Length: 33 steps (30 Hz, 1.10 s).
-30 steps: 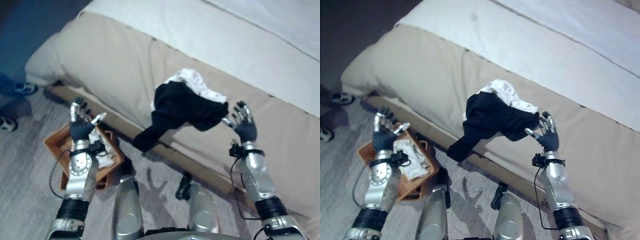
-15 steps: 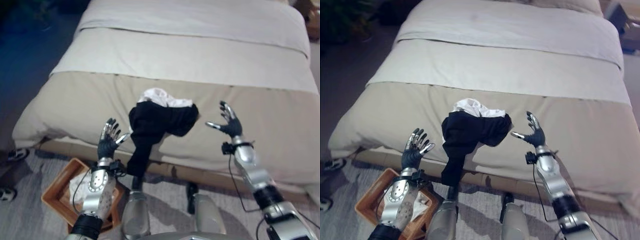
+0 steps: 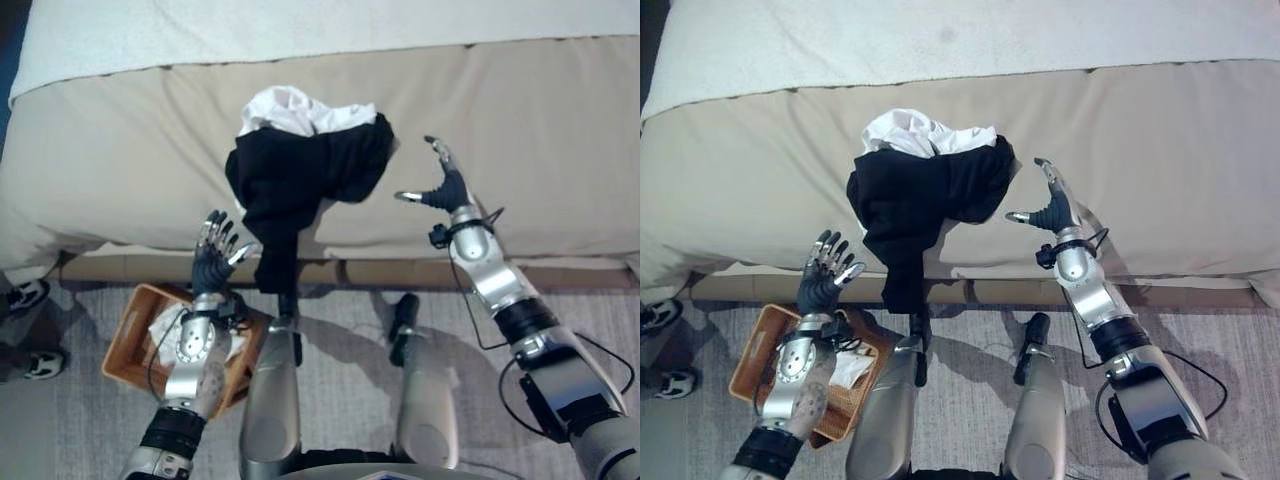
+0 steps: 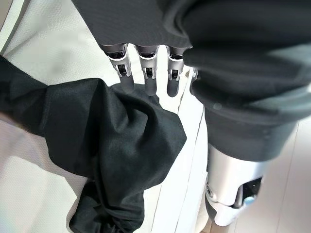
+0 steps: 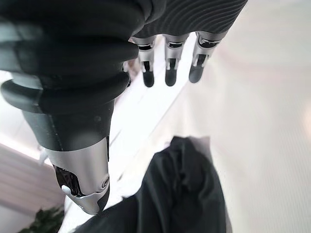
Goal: Pick up clothes into the bucket
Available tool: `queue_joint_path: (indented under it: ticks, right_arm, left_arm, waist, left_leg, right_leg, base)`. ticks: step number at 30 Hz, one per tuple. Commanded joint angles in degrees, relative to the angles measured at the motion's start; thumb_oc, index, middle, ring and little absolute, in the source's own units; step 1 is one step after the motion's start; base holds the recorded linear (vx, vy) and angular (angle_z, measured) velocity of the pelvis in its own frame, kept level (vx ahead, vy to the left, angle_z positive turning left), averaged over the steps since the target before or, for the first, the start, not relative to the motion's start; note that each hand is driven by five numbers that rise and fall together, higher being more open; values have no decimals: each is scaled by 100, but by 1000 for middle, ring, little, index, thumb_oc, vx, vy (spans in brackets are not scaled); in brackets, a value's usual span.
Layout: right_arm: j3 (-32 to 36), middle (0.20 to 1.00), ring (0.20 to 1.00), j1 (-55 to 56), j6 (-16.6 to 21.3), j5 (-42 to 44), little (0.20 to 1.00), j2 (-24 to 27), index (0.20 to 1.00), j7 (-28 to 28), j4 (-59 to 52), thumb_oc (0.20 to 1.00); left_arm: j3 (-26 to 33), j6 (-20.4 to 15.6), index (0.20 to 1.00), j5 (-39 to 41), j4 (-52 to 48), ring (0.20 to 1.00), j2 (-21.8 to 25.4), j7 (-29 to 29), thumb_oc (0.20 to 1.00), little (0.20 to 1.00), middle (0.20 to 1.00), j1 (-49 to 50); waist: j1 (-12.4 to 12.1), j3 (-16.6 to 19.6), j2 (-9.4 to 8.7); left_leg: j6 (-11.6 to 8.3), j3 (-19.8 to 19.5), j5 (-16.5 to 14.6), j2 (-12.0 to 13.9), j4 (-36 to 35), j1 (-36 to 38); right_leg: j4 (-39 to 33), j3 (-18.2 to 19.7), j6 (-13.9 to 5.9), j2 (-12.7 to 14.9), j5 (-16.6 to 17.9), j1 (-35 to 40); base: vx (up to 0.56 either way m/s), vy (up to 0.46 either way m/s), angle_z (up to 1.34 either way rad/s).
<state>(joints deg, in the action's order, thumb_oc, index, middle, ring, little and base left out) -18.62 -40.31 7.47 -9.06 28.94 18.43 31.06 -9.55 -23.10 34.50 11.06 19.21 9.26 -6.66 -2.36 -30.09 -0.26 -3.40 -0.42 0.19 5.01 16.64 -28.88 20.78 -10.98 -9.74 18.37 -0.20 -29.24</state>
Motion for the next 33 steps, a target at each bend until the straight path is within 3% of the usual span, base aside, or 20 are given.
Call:
queue_joint_path:
  ticks: [1,9,18,33]
  right_arm:
    - [71,1000,1000,-846,81,-260,1000,265,1000,351,17,1000]
    - [-313,1000,1000,-1911,-135,-465,1000,766,1000,823,732,1000]
    - [-814,1000,1000,-2600,-407,-1087,1000,1177,1000,1059,1109,1000]
    - [-1211,1000,1000,-2588,-675,-1351,1000,754,1000,982,2092,1000]
  left_arm:
    - [-2,-367,1000,-313,-720,1000,208,182,1000,1000,1000,-87]
    - [-88,-386,1000,-489,-899,1000,251,573,1000,1000,1000,-124]
    - [-135,-405,1000,-597,-990,1000,297,785,1000,1000,1000,-198]
    - [-114,-384,1000,-653,-1005,1000,160,1072,1000,1000,1000,-491]
  waist:
    - [-74,30,-192]
    - [-249,30,-173]
    - [-366,30,-104]
    - [-381,30,-41]
  left_leg:
    - [-60,-15,182,-42,373,-511]
    - [-43,-161,134,-154,863,-1777]
    - [36,-313,4,-352,1305,-2566]
    - [50,-373,7,-486,1420,-3068]
  right_leg:
    - [123,60,-260,336,256,2]
    - [700,-33,-224,403,128,-1101]
    - [1249,5,-158,458,-141,-1811]
    - [1478,18,-110,516,-231,-2320]
  base:
    - [-1,-13,14]
    - [6,-20,18]
    - [29,-5,10]
    - [11,4,7]
